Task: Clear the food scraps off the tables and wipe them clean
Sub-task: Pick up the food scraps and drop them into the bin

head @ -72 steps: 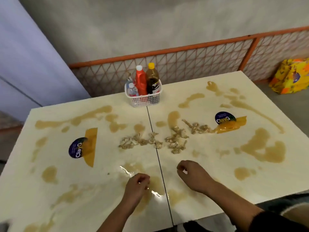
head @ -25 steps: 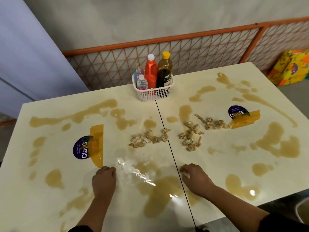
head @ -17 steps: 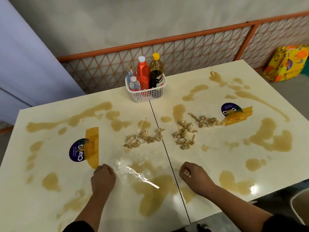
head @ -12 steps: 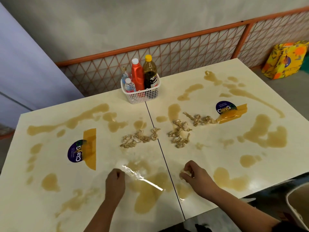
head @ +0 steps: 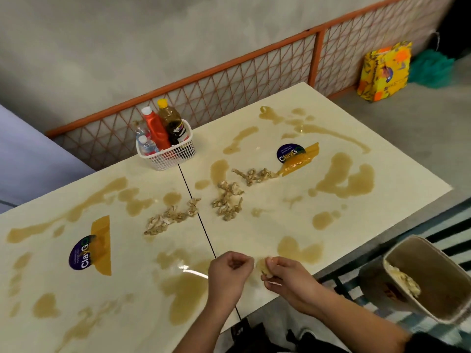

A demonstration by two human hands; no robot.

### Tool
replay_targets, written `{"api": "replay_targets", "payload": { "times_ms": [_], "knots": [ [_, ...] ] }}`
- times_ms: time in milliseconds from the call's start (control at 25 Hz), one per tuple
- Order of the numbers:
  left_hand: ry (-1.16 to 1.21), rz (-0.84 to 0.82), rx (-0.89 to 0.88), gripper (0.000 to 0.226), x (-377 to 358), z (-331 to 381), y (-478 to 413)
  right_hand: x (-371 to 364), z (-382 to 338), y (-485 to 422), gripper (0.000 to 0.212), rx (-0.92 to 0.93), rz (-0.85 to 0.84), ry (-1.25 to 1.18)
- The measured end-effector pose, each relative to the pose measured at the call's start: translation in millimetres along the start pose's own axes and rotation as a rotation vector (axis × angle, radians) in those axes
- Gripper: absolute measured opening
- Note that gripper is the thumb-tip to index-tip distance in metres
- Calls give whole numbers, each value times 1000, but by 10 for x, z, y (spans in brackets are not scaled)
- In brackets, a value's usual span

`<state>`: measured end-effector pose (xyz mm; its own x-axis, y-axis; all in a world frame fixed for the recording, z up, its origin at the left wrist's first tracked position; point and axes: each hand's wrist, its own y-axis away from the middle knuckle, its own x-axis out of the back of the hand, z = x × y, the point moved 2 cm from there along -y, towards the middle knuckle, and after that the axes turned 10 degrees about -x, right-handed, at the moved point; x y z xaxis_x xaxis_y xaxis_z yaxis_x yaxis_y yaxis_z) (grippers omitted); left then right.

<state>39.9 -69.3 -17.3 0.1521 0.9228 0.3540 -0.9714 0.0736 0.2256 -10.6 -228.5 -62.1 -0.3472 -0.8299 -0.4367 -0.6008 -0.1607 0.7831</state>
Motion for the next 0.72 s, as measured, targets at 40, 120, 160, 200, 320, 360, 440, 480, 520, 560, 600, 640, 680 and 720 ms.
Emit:
{"api": "replay_targets", "payload": {
  "times_ms": [40, 120, 160, 200, 320, 360, 440, 480, 520, 560, 600, 640, 680, 720],
  "knots": [
    [-15, -20, -53, 11, -137, 126, 38, 69, -10, 44, 19, -1, -26, -54],
    [-4, -78, -157, 15, -414, 341, 124, 223, -71, 170, 37, 22, -92, -136],
    [-4, -125, -201, 20, -591, 435, 182, 334, -112, 273, 45, 43, -119, -172],
    [-33, -158, -245, 22, -740, 497, 228, 432, -146, 367, 46, 73, -153, -196],
    [-248, -196, -499, 16, -1130, 561, 321, 744, -185, 611, 39, 124, -169, -331],
    [-351, -220, -592, 14, -1244, 561, 336, 847, -180, 675, 40, 116, -151, -379],
    [-566, -304, -749, 21, -1484, 587, 380, 1076, -147, 779, 40, 127, -135, -426],
    [-638, -341, -808, 27, -1611, 598, 407, 1200, -134, 833, 38, 149, -113, -429],
    [-684, -376, -844, 33, -1731, 608, 437, 1309, -123, 883, 36, 173, -90, -428],
    [-697, -420, -848, 38, -1835, 631, 466, 1408, -115, 928, 34, 182, -72, -439],
    [-676, -458, -828, 41, -1924, 663, 484, 1505, -103, 971, 32, 180, -50, -457],
    [-626, -493, -798, 43, -1998, 696, 493, 1599, -86, 1005, 29, 174, -29, -475],
    [-565, -527, -771, 41, -2054, 715, 490, 1675, -76, 1037, 27, 167, -21, -483],
    [-507, -558, -759, 39, -2097, 723, 478, 1730, -72, 1065, 25, 164, -20, -487]
  ]
}}
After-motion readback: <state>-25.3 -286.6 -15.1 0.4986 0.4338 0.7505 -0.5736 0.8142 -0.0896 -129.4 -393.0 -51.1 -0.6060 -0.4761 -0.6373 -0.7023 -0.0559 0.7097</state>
